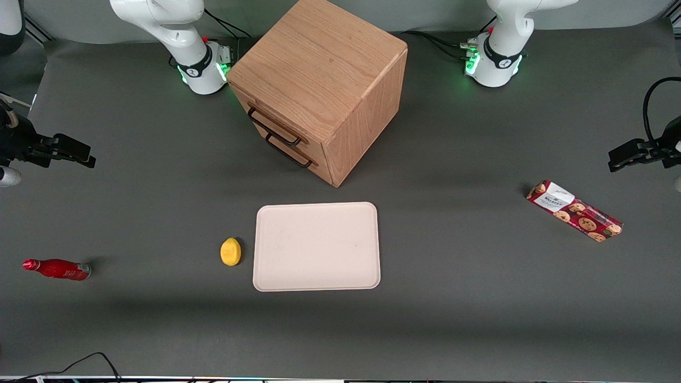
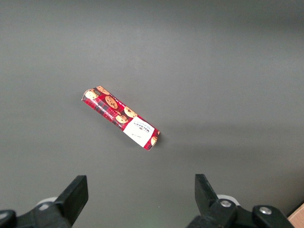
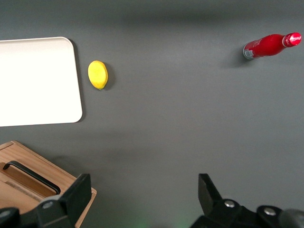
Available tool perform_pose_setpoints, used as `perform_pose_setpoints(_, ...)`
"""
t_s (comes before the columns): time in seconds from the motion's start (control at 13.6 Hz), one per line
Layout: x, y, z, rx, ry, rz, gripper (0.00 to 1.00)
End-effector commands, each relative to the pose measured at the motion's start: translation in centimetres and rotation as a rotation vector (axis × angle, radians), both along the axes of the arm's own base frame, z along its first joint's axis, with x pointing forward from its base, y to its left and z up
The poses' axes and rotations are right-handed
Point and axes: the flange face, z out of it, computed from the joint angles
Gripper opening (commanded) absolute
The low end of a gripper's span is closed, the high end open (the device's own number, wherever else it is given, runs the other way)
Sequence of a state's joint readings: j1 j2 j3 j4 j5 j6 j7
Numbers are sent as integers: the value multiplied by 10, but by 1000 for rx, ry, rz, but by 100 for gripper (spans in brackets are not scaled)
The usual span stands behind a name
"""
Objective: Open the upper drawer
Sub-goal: 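Move the right gripper toward the upper drawer's black handle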
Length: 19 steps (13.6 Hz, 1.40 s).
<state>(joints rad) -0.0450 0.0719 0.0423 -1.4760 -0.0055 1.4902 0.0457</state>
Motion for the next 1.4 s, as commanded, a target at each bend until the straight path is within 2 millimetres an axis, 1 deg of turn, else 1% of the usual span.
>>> perform_pose_setpoints(0.0, 3, 20, 3, 21, 2, 26, 100)
perform_pose_setpoints(0.22, 0, 69, 2, 28, 5, 102, 100)
perform_pose_setpoints(0.44, -8, 132, -4, 39, 19, 218, 100)
perform_pose_setpoints(0.66, -18, 196, -19, 56, 44, 339, 100)
perform_pose_setpoints(0.81, -24, 226, -31, 69, 70, 401, 100)
perform_pose_setpoints(0.95, -38, 260, -43, 76, 98, 479, 100)
perform_pose_setpoints(1.18, -52, 287, -62, 78, 132, 540, 100)
perform_pose_setpoints(1.32, -50, 294, -75, 91, 125, 551, 100)
